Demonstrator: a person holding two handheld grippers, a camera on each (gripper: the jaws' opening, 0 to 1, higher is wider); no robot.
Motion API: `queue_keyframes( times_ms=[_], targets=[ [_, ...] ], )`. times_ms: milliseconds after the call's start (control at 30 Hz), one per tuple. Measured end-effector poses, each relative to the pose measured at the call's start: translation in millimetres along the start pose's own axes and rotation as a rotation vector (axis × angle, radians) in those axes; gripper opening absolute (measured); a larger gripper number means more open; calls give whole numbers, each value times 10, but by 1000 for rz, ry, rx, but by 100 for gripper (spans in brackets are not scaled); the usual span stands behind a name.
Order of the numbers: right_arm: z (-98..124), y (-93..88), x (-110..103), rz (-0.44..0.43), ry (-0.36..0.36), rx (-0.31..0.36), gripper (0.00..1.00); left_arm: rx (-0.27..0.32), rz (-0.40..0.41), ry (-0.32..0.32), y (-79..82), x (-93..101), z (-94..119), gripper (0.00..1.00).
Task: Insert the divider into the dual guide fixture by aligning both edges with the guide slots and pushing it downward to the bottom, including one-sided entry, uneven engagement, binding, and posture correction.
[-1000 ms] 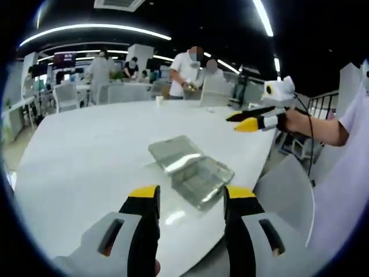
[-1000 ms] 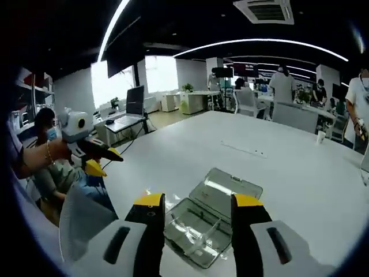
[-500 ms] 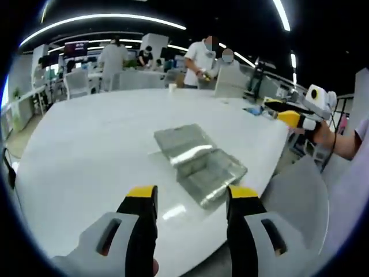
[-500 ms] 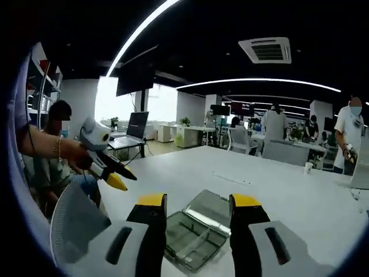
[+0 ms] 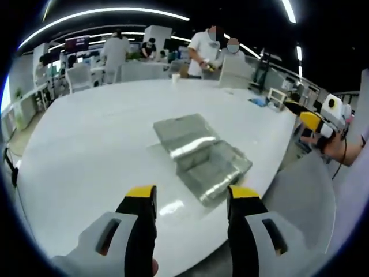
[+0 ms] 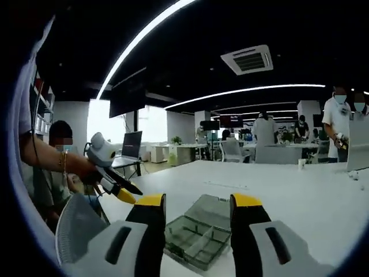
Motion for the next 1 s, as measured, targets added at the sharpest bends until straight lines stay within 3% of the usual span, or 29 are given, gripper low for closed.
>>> queue_keyframes(
  times_ms=[267, 767, 1000],
  targets=[
    [-57, -12, 27, 47, -26, 23, 37, -81, -28, 37, -52, -22, -59, 48],
    [-85, 16, 116, 118, -61, 52, 34, -132, 15, 69, -107, -45, -282, 47],
    [-79, -1, 170, 117, -76, 55, 32, -151, 51, 127, -106, -146, -343, 42]
  ],
)
Point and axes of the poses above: the point that each gripper's makers call its tool centre point, and the gripper's own axes: z roughly backward along the fingers, x roughly to its right, y roughly out of its top, the point moved 2 cm from there along z, roughly backward along the fingers, and after that the axes turned 7 degrees about x, right-handed, at the moved point
